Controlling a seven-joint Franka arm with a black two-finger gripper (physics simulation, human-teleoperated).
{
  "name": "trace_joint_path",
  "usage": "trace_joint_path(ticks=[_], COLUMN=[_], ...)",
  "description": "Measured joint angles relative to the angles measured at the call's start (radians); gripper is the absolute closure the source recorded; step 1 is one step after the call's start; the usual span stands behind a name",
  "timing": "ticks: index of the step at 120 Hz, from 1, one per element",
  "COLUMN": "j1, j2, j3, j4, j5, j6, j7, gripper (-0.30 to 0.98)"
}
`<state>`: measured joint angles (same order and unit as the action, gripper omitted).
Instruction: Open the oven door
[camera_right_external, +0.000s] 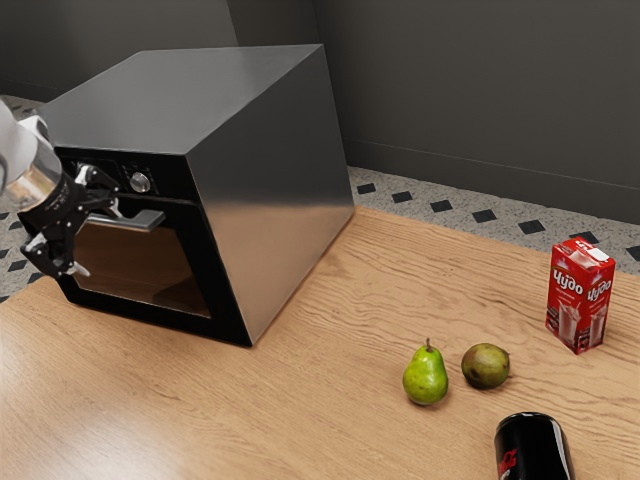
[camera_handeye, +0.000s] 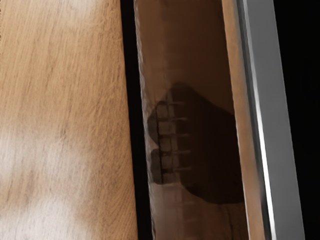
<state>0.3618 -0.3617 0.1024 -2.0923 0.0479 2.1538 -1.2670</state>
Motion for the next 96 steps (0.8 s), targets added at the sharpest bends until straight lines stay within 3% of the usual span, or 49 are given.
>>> trace_joint_path(ticks=[25, 47, 54, 61, 69, 74, 85, 96], j1=[0.049, 0.184, 0.174, 0.072, -0.048, -0.121, -0.196, -0.215], j2=[-0.198, -0.590, -0.669, -0.561, -0.289, -0.147, 0.033, 0.122], j3=[0.002, -0.001, -0.059, -0.183, -0.348, -0.400, -0.420, -0.414], j4=[-0.208, -0.494, -0.469, -0.248, 0.147, 0.295, 0.398, 0.405], j5=[-0.004, -0.005, -0.021, -0.095, -0.154, -0.175, -0.202, -0.214], j6=[0.047, 0.068, 0.052, -0.011, -0.136, -0.206, -0.318, -0.387], j7=[0.018, 0.026, 0.020, -0.033, -0.156, -0.234, -0.380, -0.494], gripper=[0.00, 0.00, 0.01, 0.01, 0.01, 0.00, 0.00, 0.00])
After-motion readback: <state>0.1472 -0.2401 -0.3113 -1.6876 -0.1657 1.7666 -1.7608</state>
